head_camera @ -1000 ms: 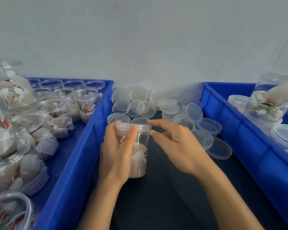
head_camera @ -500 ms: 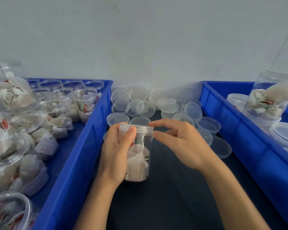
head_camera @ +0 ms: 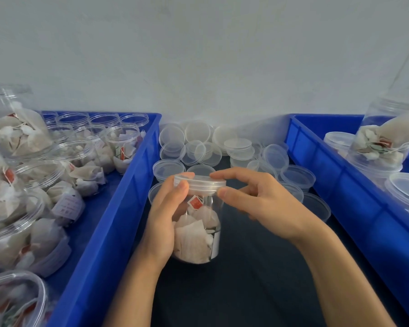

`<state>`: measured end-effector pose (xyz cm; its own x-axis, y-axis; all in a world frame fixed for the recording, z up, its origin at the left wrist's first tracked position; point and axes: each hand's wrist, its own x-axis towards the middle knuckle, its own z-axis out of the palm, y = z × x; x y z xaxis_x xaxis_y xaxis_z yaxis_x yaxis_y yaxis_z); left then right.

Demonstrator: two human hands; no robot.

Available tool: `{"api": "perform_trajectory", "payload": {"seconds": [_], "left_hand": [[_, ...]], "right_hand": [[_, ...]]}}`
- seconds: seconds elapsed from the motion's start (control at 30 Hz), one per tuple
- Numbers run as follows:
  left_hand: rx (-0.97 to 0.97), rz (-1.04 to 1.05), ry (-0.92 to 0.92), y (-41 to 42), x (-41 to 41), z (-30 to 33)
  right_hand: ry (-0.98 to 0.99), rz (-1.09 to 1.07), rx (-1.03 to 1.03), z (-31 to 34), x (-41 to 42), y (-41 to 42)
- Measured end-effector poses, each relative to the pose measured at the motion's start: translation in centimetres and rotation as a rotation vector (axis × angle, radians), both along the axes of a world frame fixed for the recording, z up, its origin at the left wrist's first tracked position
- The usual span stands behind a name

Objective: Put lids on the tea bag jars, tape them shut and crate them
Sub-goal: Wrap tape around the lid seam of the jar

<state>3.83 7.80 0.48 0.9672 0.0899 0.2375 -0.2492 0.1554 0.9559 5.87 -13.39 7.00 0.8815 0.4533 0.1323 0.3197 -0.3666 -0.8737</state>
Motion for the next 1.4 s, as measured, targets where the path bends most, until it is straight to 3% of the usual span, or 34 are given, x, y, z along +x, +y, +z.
{"api": "perform_trajectory", "payload": {"seconds": [0.2,0.43,0.6,0.77,1.4], "left_hand": [[0.143,0.056,-0.002,-0.8,0.1,-0.3],[0.388,0.451,-0.096,-1.7,-0.4,0.1],[0.401,0.344,0.052,-2.5,-0.6,0.7],[0.297,0.348,0.038,-2.3,-0.5,1.0],[0.040,0.142,0.049,-1.9,-0.2,1.0]], "right_hand": [[-0.068,-0.081,-0.053,-0.7,0.3,0.0],[-0.200,-0.260,-0.245,-0.7,-0.2,1.2],[-0.267,-0.295,-0.312,-0.5,-0.8,2.4],[-0.205,-0.221,-0.278,-0.4,-0.4,1.4],[-0.243,-0.270,-0.201,-1.2,0.7,0.4]]}}
